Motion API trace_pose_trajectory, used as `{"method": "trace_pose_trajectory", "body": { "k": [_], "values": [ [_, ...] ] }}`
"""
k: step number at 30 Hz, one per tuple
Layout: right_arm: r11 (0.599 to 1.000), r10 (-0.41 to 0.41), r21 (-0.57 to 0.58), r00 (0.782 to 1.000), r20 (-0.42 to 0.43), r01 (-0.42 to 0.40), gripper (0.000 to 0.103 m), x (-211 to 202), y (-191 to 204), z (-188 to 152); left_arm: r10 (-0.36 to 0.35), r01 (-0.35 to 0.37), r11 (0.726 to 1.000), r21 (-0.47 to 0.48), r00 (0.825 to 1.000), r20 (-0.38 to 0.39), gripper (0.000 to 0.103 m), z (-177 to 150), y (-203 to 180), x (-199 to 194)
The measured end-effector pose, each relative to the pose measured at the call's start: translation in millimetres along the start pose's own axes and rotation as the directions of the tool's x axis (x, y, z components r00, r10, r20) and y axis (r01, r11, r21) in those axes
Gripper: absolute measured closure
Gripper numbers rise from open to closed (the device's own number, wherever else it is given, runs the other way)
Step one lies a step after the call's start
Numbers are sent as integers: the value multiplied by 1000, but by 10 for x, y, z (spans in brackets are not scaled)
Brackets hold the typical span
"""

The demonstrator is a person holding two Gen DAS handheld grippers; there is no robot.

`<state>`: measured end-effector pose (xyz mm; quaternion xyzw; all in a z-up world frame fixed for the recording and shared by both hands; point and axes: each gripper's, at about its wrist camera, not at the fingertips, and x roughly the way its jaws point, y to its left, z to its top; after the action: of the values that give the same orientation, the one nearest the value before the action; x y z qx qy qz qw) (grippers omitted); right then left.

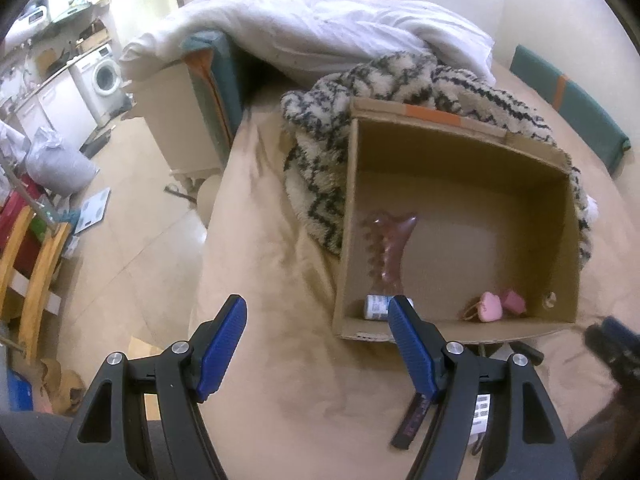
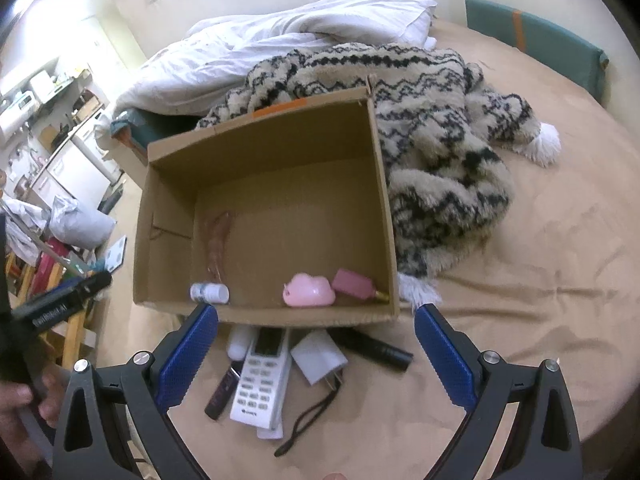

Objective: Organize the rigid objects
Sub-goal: 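Withdraw both tools from the box toward the items beside it, then lower the right tool and grasp the white GREE remote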

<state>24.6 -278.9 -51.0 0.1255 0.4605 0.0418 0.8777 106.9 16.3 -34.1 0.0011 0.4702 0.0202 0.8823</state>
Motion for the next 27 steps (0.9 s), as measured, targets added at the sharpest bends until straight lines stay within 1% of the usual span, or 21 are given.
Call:
{"method": "trace_pose_trajectory", "body": {
  "k": [4,6,9,12,16,18,19,20,21,23,26,27],
  "values": [
    [1000,-12,-1,999,-39,12,0,102,21,-87,-22,22,999,32,1000,9,32,-14,-98,-60],
    [1000,-8,-12,998,-66,8,0,141,51,-126,-32,32,999,44,999,-1,32,-26,-133,-71],
    [1000,-4,-25,998,-66,3,0,105,74,-147,-47,48,997,53,999,-27,32,-20,-174,-60],
    [1000,20,3,997,-71,-20,0,78,11,-190,-54,57,996,65,997,-54,32,-7,-216,-26],
    [996,57,81,988,-143,-46,0,184,-124,-281,-68,74,995,70,994,-87,32,-4,-227,13],
    [990,100,120,973,-207,-76,0,277,-142,-334,-60,68,994,84,994,-95,32,-12,-244,37],
    [983,138,149,961,-239,-104,0,331,-134,-351,-55,64,994,89,994,-98,32,-15,-246,48],
    [974,187,174,945,-270,-143,3,392,-98,-364,-47,57,994,94,993,-107,32,-18,-260,79],
    [971,207,177,936,-283,-161,16,433,-46,-368,-43,53,994,93,992,-116,32,-17,-262,105],
    [978,189,146,928,-321,-149,26,545,86,-373,-34,44,996,74,991,-132,32,-17,-237,146],
    [987,161,89,899,-407,-136,30,806,309,-395,-30,36,999,38,989,-145,32,-1,-178,178],
    [990,144,65,893,-428,-128,30,889,389,-402,-32,37,999,26,989,-148,32,-2,-159,180]
  ]
}}
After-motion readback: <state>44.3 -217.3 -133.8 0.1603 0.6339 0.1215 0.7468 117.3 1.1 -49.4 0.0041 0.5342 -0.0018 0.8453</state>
